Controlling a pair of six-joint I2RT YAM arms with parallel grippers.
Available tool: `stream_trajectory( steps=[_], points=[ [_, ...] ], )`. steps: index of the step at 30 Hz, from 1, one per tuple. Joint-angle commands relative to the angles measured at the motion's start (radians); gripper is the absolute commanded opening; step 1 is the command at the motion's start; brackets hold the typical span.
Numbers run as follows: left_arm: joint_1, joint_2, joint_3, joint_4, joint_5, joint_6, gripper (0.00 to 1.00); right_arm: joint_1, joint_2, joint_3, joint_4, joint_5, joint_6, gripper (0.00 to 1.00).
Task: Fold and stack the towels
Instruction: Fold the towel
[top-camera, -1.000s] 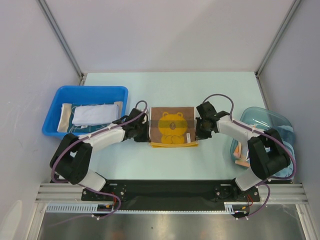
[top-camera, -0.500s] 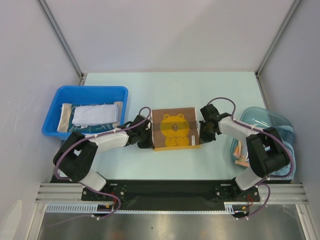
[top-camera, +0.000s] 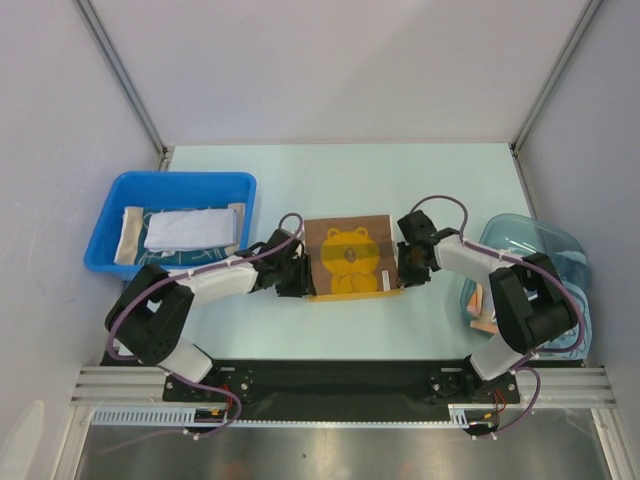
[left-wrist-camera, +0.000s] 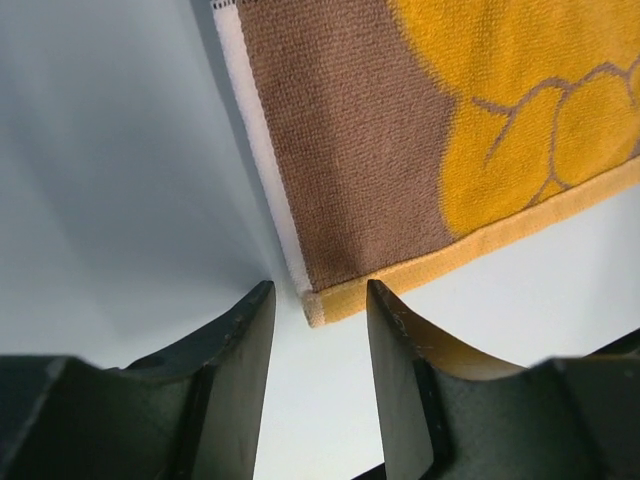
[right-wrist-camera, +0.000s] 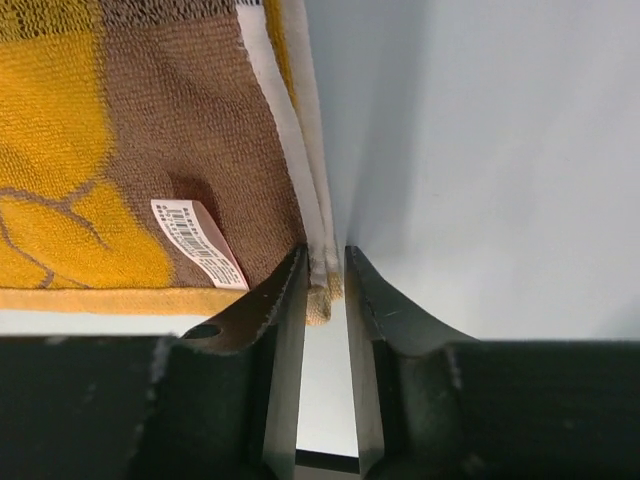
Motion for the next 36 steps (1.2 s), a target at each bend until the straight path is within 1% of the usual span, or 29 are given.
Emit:
stream_trajectory(
  steps=[1, 6, 8, 11, 12, 13, 19, 21, 26, 29, 31, 32, 33, 34, 36],
  points=[
    [-0.005, -0.032, 0.048, -0.084, -0.04, 0.039, 0.49, 0.007, -0.066, -0.003, -0.014, 0.043, -0.001, 0.27],
    [0.03, -0.029, 0.203, -0.155, -0.079, 0.127, 0.52, 0.001, -0.13, 0.06, -0.116, 0.112, -0.005, 0.29],
    [0.048, -0.006, 0.275, -0.164, -0.079, 0.156, 0.52, -0.004, -0.147, 0.083, -0.12, 0.094, -0.023, 0.29],
    [0.094, 0.082, 0.36, -0.149, -0.041, 0.2, 0.51, -0.001, -0.15, 0.072, -0.068, -0.013, -0.039, 0.26],
    [0.116, 0.131, 0.38, -0.149, -0.031, 0.211, 0.5, 0.002, -0.15, 0.062, -0.052, -0.073, -0.046, 0.25],
    [0.125, 0.163, 0.424, -0.145, -0.01, 0.22, 0.5, 0.005, -0.149, 0.05, -0.04, -0.086, -0.045, 0.25],
    [0.153, 0.374, 0.602, -0.17, 0.006, 0.265, 0.5, -0.008, -0.129, -0.055, 0.043, -0.087, -0.053, 0.21],
    [0.154, 0.41, 0.63, -0.166, 0.002, 0.276, 0.5, -0.011, -0.118, -0.084, 0.069, -0.074, -0.054, 0.21],
    [0.174, 0.511, 0.73, -0.198, 0.018, 0.283, 0.5, -0.036, -0.103, -0.089, 0.072, -0.017, -0.073, 0.19],
    [0.191, 0.536, 0.766, -0.204, 0.045, 0.292, 0.5, -0.06, -0.121, -0.049, 0.049, -0.012, -0.08, 0.19],
    [0.199, 0.545, 0.795, -0.214, 0.07, 0.312, 0.51, -0.082, -0.132, -0.02, 0.042, -0.03, -0.089, 0.22],
    [0.2, 0.547, 0.808, -0.22, 0.084, 0.322, 0.51, -0.093, -0.13, 0.02, 0.045, -0.043, -0.109, 0.24],
    [0.2, 0.548, 0.822, -0.239, 0.097, 0.335, 0.52, -0.103, -0.123, 0.041, 0.048, -0.078, -0.125, 0.3],
    [0.2, 0.542, 0.838, -0.243, 0.117, 0.34, 0.52, -0.128, -0.092, 0.072, 0.055, -0.101, -0.143, 0.33],
    [0.2, 0.533, 0.845, -0.247, 0.122, 0.355, 0.53, -0.143, -0.054, 0.153, 0.072, -0.159, -0.233, 0.38]
  ],
)
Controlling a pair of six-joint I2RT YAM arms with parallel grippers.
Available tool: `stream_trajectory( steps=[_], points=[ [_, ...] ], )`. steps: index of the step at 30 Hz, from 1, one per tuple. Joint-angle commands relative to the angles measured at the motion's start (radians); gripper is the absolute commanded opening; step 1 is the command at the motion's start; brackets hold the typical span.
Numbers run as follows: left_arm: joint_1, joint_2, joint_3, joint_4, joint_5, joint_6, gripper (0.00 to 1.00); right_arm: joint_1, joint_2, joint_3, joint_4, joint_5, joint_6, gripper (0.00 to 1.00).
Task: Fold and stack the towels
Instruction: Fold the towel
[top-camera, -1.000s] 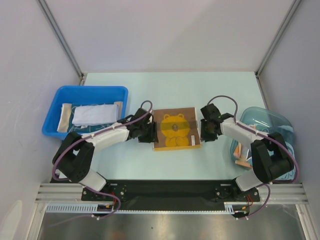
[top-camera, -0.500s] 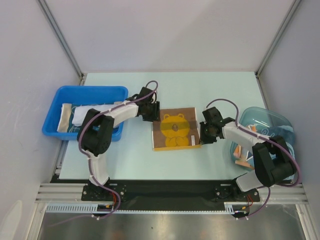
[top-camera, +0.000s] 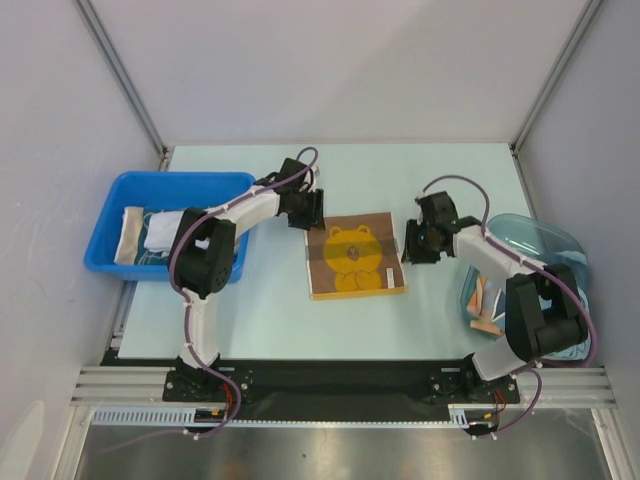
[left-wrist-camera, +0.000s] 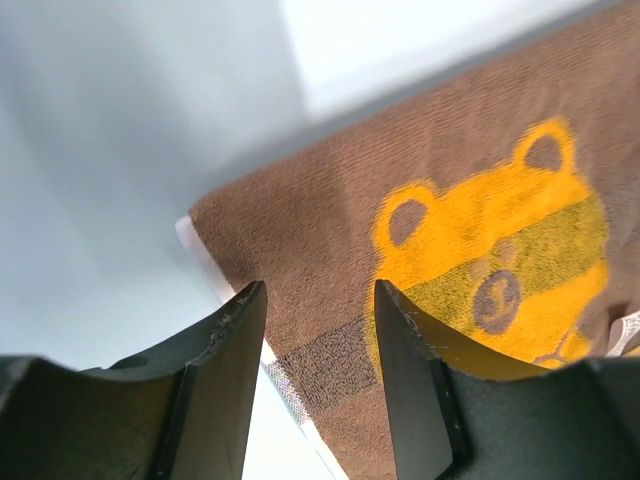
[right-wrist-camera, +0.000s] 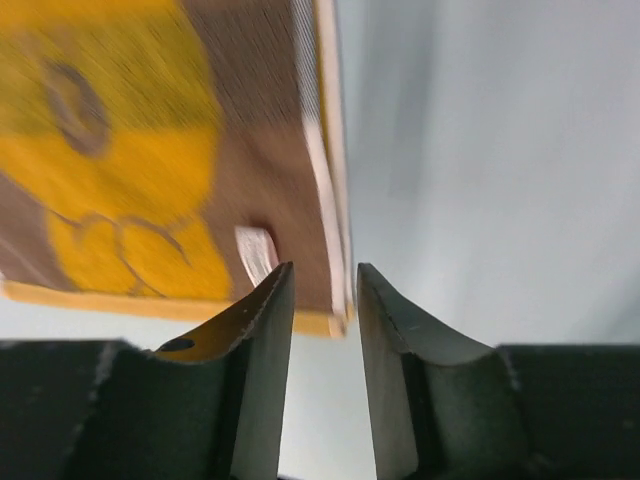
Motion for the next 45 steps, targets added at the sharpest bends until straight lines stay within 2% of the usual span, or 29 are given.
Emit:
stream_trajectory(
  steps=[1, 5, 8, 9, 11, 14, 18, 25, 30, 34, 38, 41, 45],
  points=[
    [0.006, -0.019, 0.064, -0.02, 0.044, 0.06, 0.53, -0.039, 0.063, 0.153, 0.063, -0.086, -0.153, 0.38],
    [0.009, 0.004, 0.104, -0.063, -0.008, 0.111, 0.54, -0.089, 0.206, 0.315, 0.045, -0.16, -0.262, 0.41],
    [0.015, 0.039, 0.147, -0.111, -0.048, 0.146, 0.54, -0.12, 0.327, 0.429, 0.025, -0.231, -0.333, 0.47],
    [0.015, 0.046, 0.153, -0.124, -0.059, 0.154, 0.53, -0.126, 0.371, 0.47, 0.027, -0.25, -0.36, 0.52],
    [0.019, 0.058, 0.175, -0.137, -0.085, 0.175, 0.54, -0.143, 0.421, 0.513, 0.021, -0.315, -0.415, 0.55],
    [0.039, 0.064, 0.184, -0.131, -0.051, 0.227, 0.56, -0.177, 0.503, 0.598, 0.013, -0.439, -0.465, 0.55],
    [0.071, 0.082, 0.204, -0.126, 0.021, 0.304, 0.57, -0.198, 0.608, 0.707, -0.024, -0.525, -0.52, 0.54],
    [0.101, 0.139, 0.283, -0.183, 0.025, 0.439, 0.59, -0.204, 0.793, 0.926, -0.168, -0.544, -0.627, 0.5],
    [0.114, 0.187, 0.334, -0.206, 0.078, 0.48, 0.59, -0.208, 0.841, 0.975, -0.214, -0.583, -0.667, 0.49],
    [0.114, 0.208, 0.351, -0.214, 0.113, 0.51, 0.59, -0.211, 0.856, 0.98, -0.219, -0.603, -0.699, 0.39],
    [0.114, 0.219, 0.353, -0.217, 0.137, 0.546, 0.58, -0.223, 0.878, 0.988, -0.199, -0.607, -0.672, 0.08],
    [0.114, 0.222, 0.36, -0.22, 0.15, 0.569, 0.58, -0.24, 0.895, 1.007, -0.203, -0.637, -0.652, 0.0],
    [0.114, 0.227, 0.373, -0.209, 0.156, 0.597, 0.59, -0.252, 0.895, 1.009, -0.19, -0.651, -0.64, 0.0]
  ],
)
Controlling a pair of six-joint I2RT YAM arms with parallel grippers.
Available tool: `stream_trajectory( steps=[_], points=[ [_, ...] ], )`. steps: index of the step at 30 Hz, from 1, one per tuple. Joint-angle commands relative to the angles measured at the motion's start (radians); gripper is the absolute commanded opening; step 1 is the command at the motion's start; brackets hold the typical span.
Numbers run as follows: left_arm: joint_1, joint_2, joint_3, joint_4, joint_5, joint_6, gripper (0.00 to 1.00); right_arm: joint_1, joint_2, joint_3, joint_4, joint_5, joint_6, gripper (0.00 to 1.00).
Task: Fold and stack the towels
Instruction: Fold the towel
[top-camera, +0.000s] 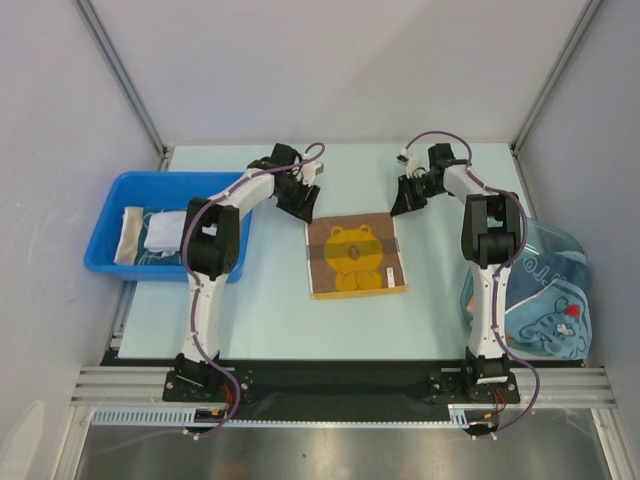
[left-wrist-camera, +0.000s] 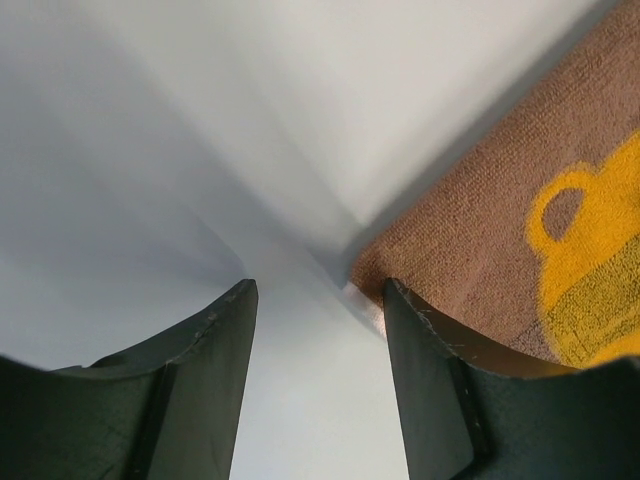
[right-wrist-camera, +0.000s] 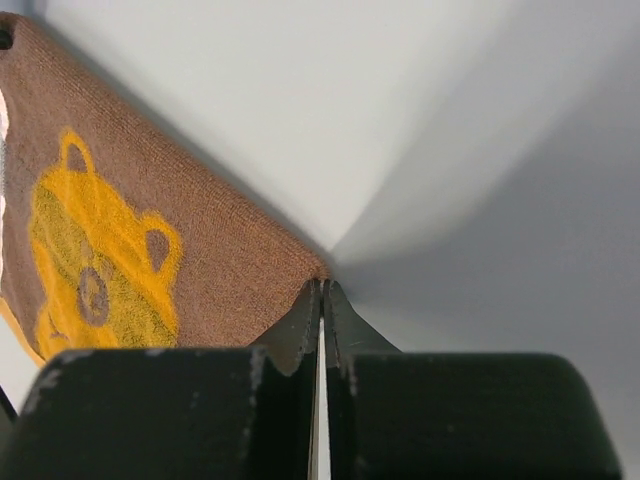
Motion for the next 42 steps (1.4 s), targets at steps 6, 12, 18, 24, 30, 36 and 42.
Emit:
stream_trajectory(
  steps=[6, 12, 18, 24, 30, 36, 42],
  points=[
    [0.005, 0.049, 0.1, -0.019, 0.109, 0.111, 0.58, -0.016, 0.027, 0.04, -0.006, -0.005, -0.007, 0.0],
    [0.005, 0.112, 0.191, -0.083, 0.175, 0.122, 0.55, -0.019, 0.035, 0.045, -0.018, -0.002, -0.013, 0.0],
    [0.005, 0.146, 0.23, -0.129, 0.138, 0.113, 0.41, -0.02, 0.024, 0.045, -0.016, 0.0, -0.009, 0.0],
    [0.006, 0.135, 0.243, -0.156, 0.106, 0.137, 0.51, -0.027, 0.013, 0.047, -0.021, 0.006, -0.012, 0.0],
    [0.018, 0.138, 0.263, -0.191, 0.155, 0.162, 0.51, -0.034, 0.021, 0.045, -0.023, 0.007, -0.009, 0.0],
    [0.032, 0.146, 0.261, -0.194, 0.23, 0.151, 0.48, -0.034, 0.024, 0.045, -0.018, 0.006, 0.002, 0.0],
    [0.032, 0.172, 0.272, -0.188, 0.243, 0.137, 0.49, -0.033, 0.021, 0.042, -0.021, -0.014, 0.005, 0.0]
  ],
)
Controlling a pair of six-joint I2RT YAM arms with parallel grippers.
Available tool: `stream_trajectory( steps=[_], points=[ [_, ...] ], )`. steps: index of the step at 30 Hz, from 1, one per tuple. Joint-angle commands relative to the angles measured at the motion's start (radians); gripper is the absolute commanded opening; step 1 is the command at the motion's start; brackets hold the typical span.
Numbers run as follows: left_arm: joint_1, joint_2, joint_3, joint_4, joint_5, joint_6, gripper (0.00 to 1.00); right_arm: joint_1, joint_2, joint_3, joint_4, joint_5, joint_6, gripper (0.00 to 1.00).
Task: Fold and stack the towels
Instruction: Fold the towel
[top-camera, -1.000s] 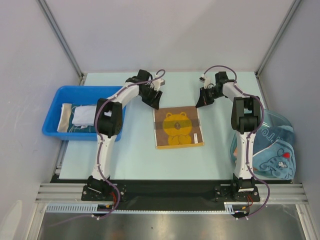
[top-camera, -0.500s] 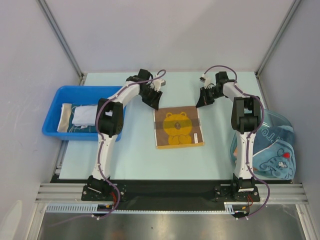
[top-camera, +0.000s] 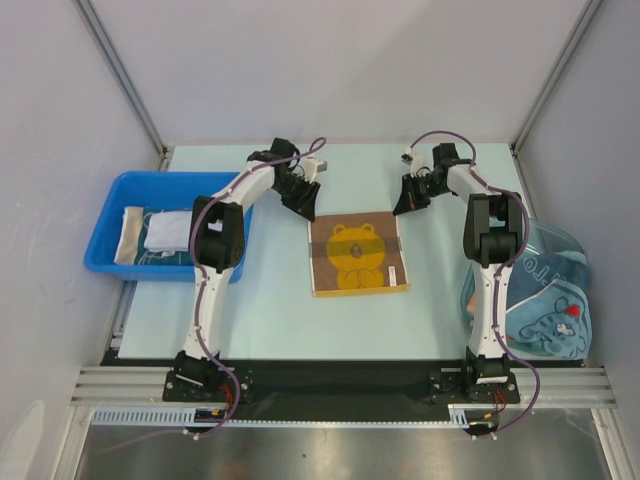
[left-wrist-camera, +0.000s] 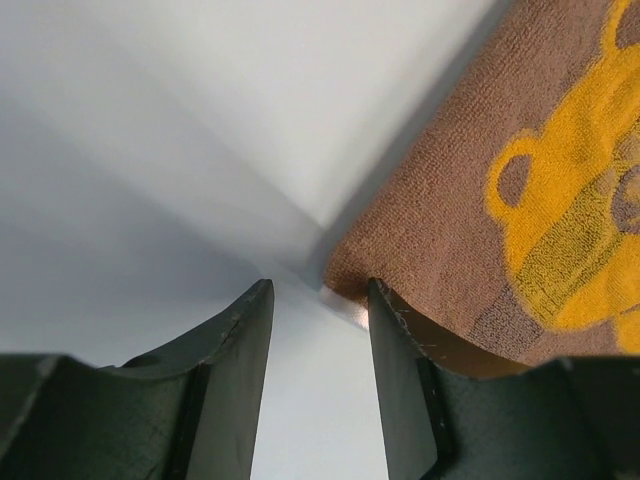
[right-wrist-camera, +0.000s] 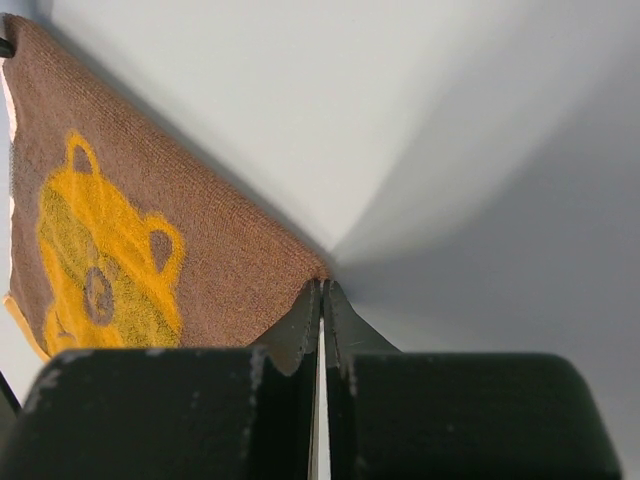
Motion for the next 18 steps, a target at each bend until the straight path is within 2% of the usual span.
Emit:
stream_trajectory(
  steps=[1, 4, 12, 14, 15, 16, 18],
  points=[
    [0.004, 0.029, 0.042, 0.001, 0.039, 0.008, 0.49, -0.006, 0.009, 0.026, -0.013, 0.005, -0.003, 0.0],
    [0.003, 0.043, 0.054, -0.013, 0.041, 0.017, 0.47, -0.008, 0.007, 0.02, -0.003, 0.003, 0.001, 0.0],
    [-0.002, 0.023, 0.022, -0.016, 0.027, 0.017, 0.31, -0.008, 0.015, 0.018, 0.006, -0.008, 0.007, 0.0],
    [-0.006, 0.023, 0.028, -0.014, 0.044, 0.017, 0.2, -0.008, 0.01, 0.018, 0.014, -0.015, 0.016, 0.0],
    [-0.011, 0.023, 0.039, -0.013, 0.05, 0.017, 0.09, -0.008, 0.007, 0.017, 0.017, -0.029, 0.026, 0.0],
    [-0.014, 0.023, 0.046, -0.01, 0.056, 0.014, 0.02, -0.006, 0.006, 0.015, 0.026, -0.037, 0.039, 0.0],
    [-0.014, 0.022, 0.068, -0.005, 0.064, 0.006, 0.0, -0.003, -0.014, 0.012, 0.051, -0.034, 0.056, 0.0]
  ],
)
